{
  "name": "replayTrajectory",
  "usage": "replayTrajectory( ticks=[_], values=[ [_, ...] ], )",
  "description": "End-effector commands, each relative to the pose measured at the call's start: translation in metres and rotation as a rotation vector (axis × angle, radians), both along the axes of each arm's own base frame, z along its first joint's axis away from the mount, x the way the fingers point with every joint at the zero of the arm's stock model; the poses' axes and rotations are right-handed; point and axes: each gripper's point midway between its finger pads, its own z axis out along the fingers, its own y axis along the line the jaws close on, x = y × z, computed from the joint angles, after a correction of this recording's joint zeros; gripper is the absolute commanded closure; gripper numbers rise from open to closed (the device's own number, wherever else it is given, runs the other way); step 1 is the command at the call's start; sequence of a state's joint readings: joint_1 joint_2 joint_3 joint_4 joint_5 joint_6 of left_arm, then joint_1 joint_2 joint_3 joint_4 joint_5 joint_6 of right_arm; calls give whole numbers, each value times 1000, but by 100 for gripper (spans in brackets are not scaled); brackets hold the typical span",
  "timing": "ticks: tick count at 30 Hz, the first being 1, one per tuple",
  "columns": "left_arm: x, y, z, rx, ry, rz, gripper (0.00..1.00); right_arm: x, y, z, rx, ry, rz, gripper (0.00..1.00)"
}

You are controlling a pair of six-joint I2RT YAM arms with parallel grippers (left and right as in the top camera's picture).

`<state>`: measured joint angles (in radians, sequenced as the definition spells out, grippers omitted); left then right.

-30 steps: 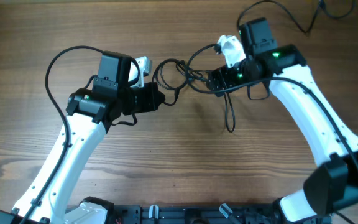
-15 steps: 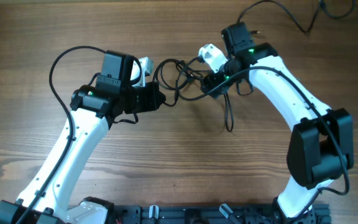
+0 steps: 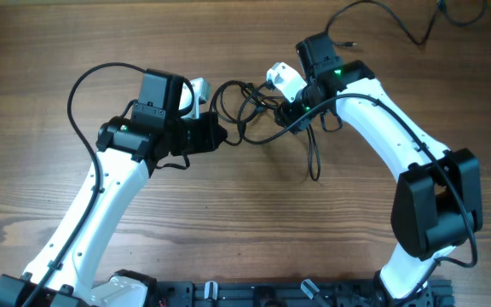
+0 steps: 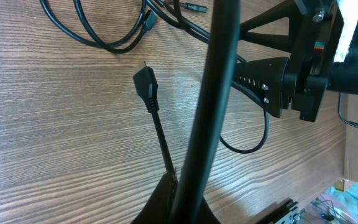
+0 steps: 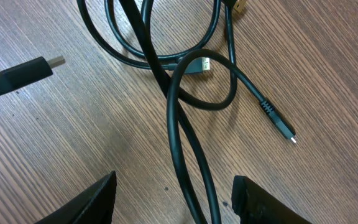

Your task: Untangle cables

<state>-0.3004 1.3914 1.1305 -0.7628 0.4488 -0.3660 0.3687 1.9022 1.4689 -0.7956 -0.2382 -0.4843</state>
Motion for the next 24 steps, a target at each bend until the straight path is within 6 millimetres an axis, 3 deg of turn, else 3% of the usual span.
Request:
replayTrajectory(
  ticks=[1,13,18,24],
  values=[
    [1,-1,-2,1,6,4,96,4,0,-7,-14,2,9,37],
    [2,-2,-1,-1,-1,4,96,5,1,-7,-12,-5,9,42],
    [2,-2,-1,-1,-1,4,96,6,1,-16,-17,10,9,42],
    [2,-2,-1,-1,-1,4,96,11,3,-17,-11,-5,6,63]
  ],
)
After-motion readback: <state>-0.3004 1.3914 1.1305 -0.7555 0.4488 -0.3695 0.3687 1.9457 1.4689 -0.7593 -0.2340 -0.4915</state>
